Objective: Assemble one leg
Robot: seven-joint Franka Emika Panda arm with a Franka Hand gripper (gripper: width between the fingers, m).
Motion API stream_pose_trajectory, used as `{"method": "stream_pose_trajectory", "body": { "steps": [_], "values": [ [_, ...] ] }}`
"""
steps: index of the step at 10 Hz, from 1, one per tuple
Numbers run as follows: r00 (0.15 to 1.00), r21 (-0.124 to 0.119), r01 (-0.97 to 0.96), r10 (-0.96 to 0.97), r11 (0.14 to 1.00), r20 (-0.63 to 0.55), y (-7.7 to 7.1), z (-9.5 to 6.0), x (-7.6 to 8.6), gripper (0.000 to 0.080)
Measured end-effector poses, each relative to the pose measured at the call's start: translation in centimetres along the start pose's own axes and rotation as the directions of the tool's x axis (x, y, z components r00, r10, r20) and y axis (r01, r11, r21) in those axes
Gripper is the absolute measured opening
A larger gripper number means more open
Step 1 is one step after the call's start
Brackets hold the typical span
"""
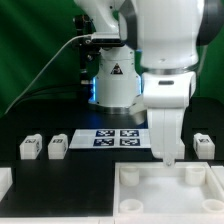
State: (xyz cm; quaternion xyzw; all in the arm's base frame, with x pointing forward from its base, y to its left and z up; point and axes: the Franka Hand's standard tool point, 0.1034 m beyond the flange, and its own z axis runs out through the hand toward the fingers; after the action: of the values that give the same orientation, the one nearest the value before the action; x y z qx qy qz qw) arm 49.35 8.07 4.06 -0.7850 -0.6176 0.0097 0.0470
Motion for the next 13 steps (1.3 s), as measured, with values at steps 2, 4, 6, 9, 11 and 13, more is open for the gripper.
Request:
{"method": "stream_pose_trajectory", "body": {
  "steps": [2,4,6,9,11,13],
  "values": [
    [0.948,-0.007,-0.319,0.319,0.948,-0.013,-1.8,-0.6,3.0,0.0649],
    [0.828,0.008,-0.560,0.560,0.828,-0.024,-3.1,-0.5,5.1,0.0649],
    [0.689,0.026,-0.724,0.724,0.690,-0.035,-3.2,-0.5,5.3,0.0649],
    [0.354,0.047,-0.934,0.935,0.355,-0.016,-4.9,-0.2,6.9,0.0649],
    [0.238,0.055,-0.970,0.971,0.237,0.001,-7.1,0.6,8.1,0.0649],
    [0.253,0.045,-0.967,0.966,0.251,0.052,-7.4,0.7,7.9,0.0649]
  ]
}}
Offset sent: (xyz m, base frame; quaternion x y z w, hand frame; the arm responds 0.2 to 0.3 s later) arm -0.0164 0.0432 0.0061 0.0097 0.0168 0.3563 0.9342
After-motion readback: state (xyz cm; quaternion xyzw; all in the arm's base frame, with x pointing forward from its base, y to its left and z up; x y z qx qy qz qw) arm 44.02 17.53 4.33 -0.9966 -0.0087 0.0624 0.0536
